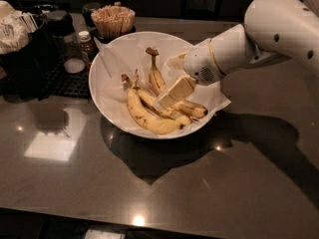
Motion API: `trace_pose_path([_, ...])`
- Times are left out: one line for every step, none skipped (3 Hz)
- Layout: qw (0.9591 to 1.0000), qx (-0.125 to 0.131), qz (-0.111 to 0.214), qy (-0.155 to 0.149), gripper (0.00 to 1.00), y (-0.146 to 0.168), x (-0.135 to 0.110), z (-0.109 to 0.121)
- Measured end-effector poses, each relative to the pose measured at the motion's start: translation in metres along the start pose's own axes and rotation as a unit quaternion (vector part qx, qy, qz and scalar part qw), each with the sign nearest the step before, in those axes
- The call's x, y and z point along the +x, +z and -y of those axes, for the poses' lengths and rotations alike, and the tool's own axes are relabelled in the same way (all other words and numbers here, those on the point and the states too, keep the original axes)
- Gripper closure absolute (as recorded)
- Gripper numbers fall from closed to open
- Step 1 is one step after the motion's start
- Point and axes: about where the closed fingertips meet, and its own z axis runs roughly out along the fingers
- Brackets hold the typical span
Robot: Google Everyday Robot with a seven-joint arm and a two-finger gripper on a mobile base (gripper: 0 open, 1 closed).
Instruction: Pick banana from white bowl
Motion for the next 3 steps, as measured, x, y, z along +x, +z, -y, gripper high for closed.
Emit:
trace_pose_path([0.9995, 0.021, 0.019, 0.012, 0.14, -0.009, -0.004, 0.003])
trace_pose_path([0.9989, 0.034, 0.028, 0.019, 0.15, -0.014, -0.008, 0.004])
trace_pose_path([0.9988, 0.037, 0.031, 0.013, 0.20, -0.004, -0.022, -0.005])
